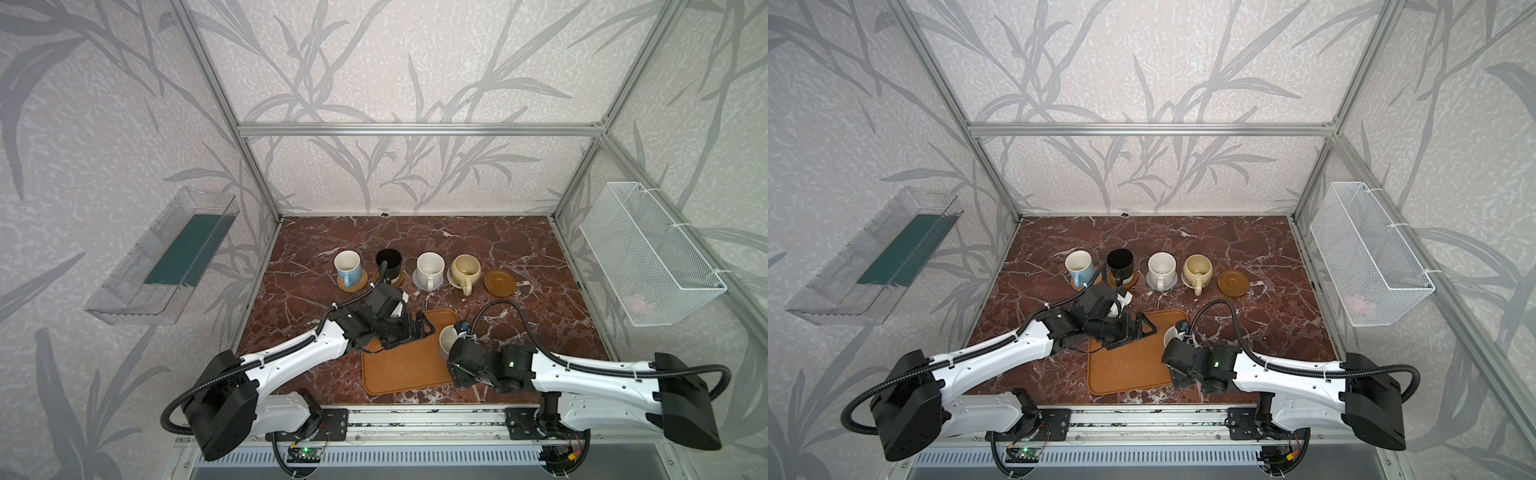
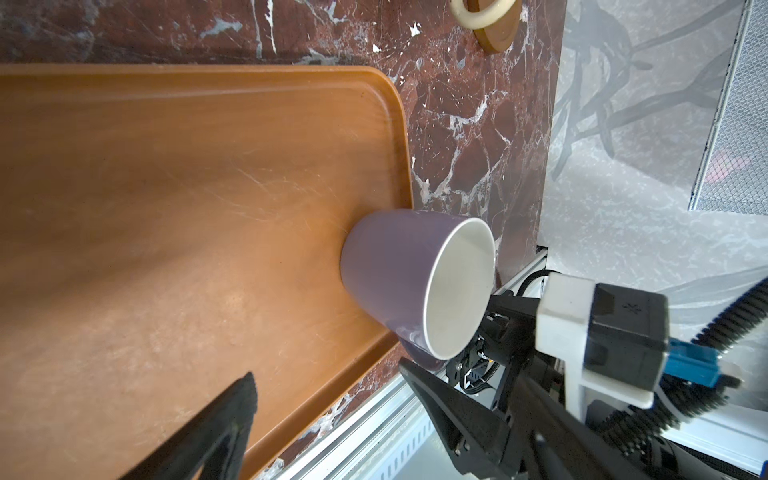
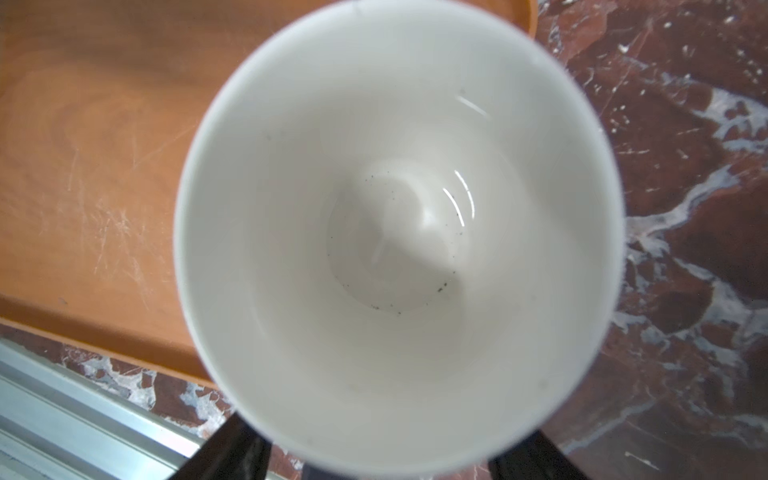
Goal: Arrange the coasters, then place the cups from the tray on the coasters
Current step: 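Lift the lavender mug and carry it toward the wooden coaster with the right gripper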
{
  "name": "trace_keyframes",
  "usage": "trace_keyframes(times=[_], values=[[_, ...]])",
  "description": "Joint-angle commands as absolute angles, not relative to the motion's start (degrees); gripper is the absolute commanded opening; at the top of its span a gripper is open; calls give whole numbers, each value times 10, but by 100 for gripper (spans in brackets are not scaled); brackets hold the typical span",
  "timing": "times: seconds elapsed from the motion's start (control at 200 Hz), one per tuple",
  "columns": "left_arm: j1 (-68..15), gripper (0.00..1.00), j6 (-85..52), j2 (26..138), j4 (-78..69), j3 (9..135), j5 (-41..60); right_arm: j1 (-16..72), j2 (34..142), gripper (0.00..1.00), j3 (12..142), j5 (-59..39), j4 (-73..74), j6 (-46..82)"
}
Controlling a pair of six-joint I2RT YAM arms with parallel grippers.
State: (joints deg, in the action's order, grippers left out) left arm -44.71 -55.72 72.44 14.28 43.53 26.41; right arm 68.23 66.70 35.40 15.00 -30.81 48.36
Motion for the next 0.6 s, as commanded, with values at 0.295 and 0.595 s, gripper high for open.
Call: trace_keyframes(times=[0.295, 0.595], values=[[-449, 97, -564, 737, 127, 440, 252, 688, 713, 45, 359, 148, -257, 493], [-451, 97, -557, 735, 131, 444, 251, 688, 702, 25, 364, 155, -254, 501]])
